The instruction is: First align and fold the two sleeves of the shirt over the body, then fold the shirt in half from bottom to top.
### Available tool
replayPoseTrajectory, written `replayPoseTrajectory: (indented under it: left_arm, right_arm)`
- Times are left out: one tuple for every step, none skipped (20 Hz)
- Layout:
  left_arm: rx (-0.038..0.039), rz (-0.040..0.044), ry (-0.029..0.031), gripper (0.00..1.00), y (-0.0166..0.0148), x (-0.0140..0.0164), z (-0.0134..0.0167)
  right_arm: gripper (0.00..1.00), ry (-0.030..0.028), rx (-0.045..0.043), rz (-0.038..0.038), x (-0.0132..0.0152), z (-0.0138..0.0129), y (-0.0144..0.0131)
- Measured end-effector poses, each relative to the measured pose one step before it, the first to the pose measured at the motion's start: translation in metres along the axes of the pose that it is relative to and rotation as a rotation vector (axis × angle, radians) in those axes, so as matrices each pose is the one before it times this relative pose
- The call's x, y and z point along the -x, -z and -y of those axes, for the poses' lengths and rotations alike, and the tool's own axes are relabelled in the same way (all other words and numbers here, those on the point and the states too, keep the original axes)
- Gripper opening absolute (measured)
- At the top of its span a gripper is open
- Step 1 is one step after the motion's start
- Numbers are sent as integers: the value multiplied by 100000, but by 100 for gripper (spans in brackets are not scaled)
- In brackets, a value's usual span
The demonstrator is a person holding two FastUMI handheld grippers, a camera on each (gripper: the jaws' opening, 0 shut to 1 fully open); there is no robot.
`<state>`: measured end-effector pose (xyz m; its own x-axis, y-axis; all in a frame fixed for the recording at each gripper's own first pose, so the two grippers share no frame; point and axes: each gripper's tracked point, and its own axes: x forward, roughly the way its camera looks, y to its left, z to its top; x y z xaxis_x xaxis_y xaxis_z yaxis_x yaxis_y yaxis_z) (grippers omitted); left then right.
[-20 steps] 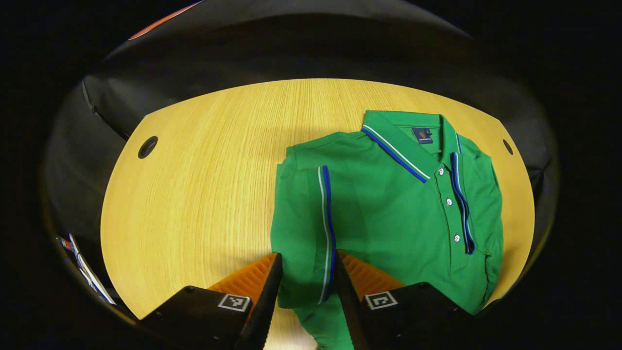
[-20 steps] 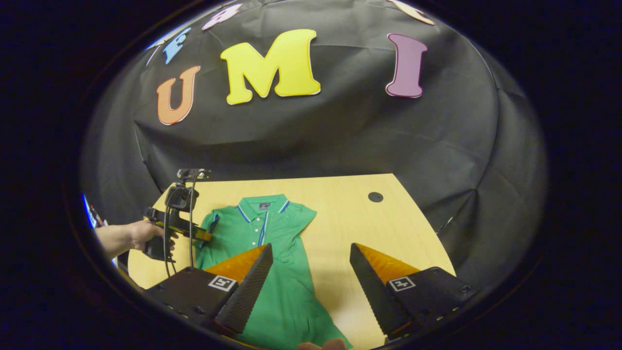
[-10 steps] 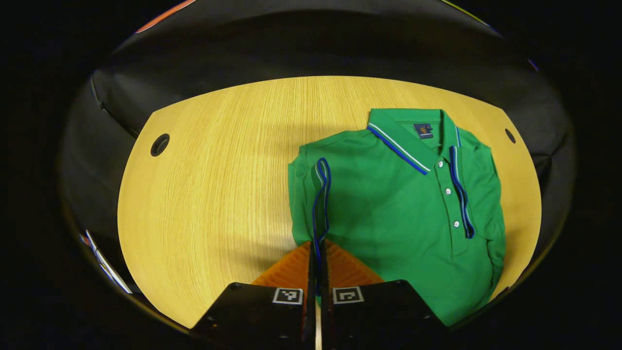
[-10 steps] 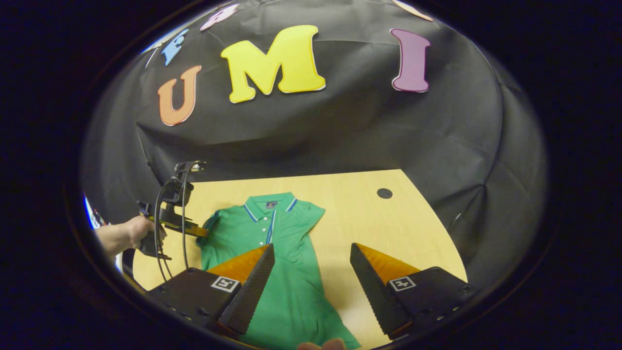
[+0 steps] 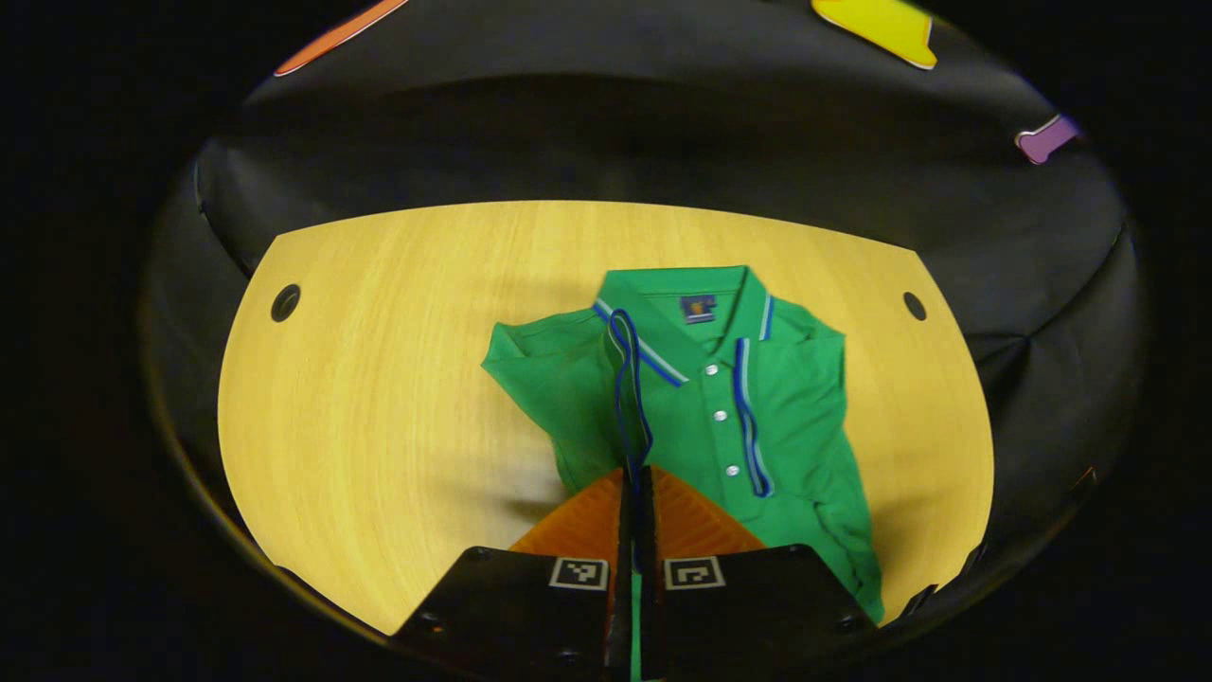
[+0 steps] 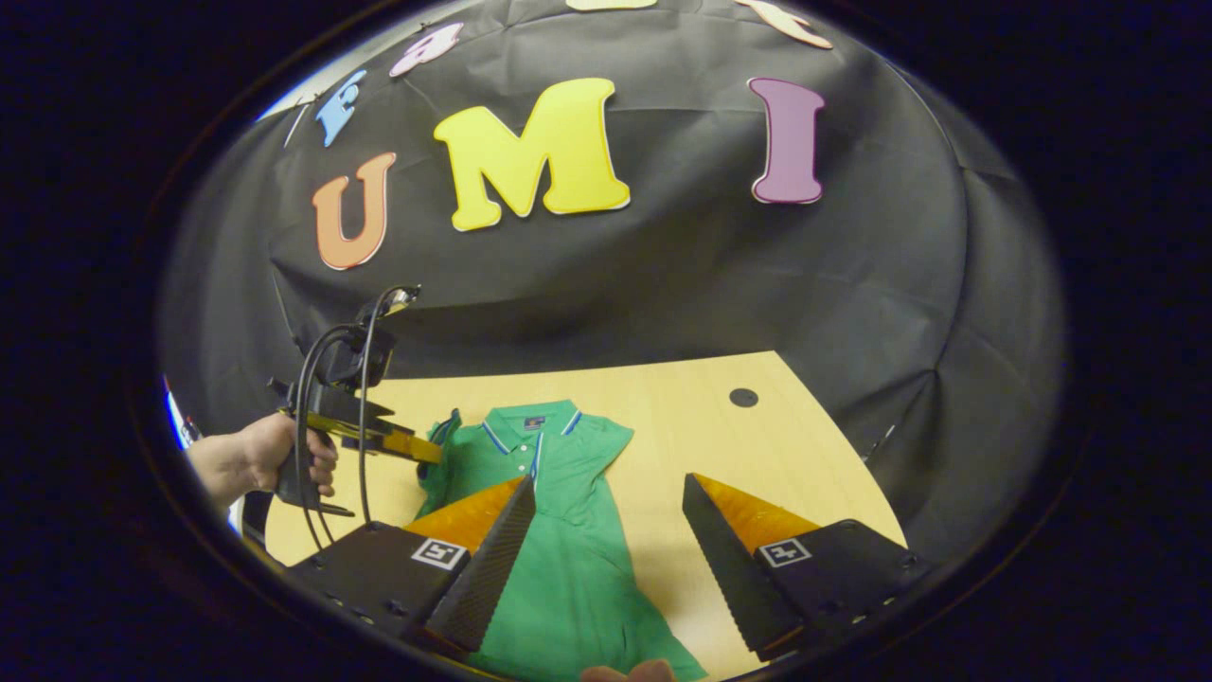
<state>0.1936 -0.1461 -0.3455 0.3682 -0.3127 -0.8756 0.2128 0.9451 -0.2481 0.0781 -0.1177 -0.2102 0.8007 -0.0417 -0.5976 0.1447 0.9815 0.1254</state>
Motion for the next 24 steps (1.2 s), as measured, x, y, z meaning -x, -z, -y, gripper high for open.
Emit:
replayPoseTrajectory:
  left_arm:
    - [-567, 11, 1052, 9, -77, -258, 1081]
    - [-397, 54, 225, 9, -268, -444, 873]
    - [-530, -131, -1223, 9, -150, -512, 406]
    - [466, -501, -1722, 9, -6, -599, 282]
    - [1535, -217, -1228, 10, 4, -623, 304]
    - [2042, 732, 582, 9, 17, -473, 485]
    - [2087, 1157, 903, 10, -92, -298, 478]
    - [2010, 1377, 1956, 9, -152, -46, 584]
    - [1191, 909, 224, 13, -4, 372, 27]
    - [1037, 1706, -241, 21, -283, 507, -72]
    - [806, 1800, -1002, 51, -114, 785, -248]
    - [808, 1669, -1346, 67, -215, 897, -567]
    - [552, 2059, -2582, 84, -475, 889, -578]
    - [471, 2768, 4, 100, -299, 884, -225]
    - [-696, 3081, 151, 100, -509, 1433, -43]
    - [-1968, 3832, -1547, 100, -728, 1397, -515]
    - [-2030, 4299, -1460, 100, -671, 1478, -585]
    - [-1156, 3938, -596, 100, -819, 1657, -307]
    - [-191, 3670, -243, 100, -473, 1585, -55]
    - [96, 3476, -54, 100, -385, 1746, -50]
    - [17, 3793, -425, 100, -434, 1829, -188]
    - [-433, 3333, 68, 100, -161, 1565, -45]
    - [-748, 2912, -509, 100, 120, 1789, -279]
    - [-764, 2597, -502, 100, 70, 1509, -339]
  right_arm:
    - [96, 1098, 117, 681, 349, 526, -147]
    - [96, 1169, 470, 174, 382, 572, 262]
    - [96, 1154, 700, -422, 174, 585, 353]
    - [96, 174, -265, -705, 210, 275, 340]
    - [96, -212, -594, -547, 251, 204, 250]
    - [96, 208, -145, -84, 173, 161, 162]
    - [96, 58, 348, 352, 144, 112, -53]
    - [92, -73, 738, 382, 100, 10, -57]
    - [96, -401, 573, 431, 90, -95, -176]
    - [96, -1209, 228, 590, 124, -340, -105]
    - [96, -817, 367, 935, 66, -275, -176]
    - [96, -597, 523, 632, 175, -336, -181]
    - [96, -786, 515, 717, 102, -434, -185]
    - [96, -1137, 551, 615, 47, -558, -67]
    - [96, -1308, 877, 740, 138, -542, -198]
    - [96, -1156, 945, 802, 111, -538, -151]
    - [92, -989, 1070, 1253, 284, -446, -296]
    - [96, -1060, 823, 1199, 343, -487, -223]
    - [96, -1323, 692, 689, 300, -598, -171]
    - [96, -968, 714, 299, 413, -500, 104]
    - [96, -805, 723, 783, 431, -433, -111]
    - [96, -570, 948, 1026, 603, -410, -40]
    - [96, -596, 998, 947, 538, -325, -71]
    - [96, -1090, 852, 884, 566, -472, -60]
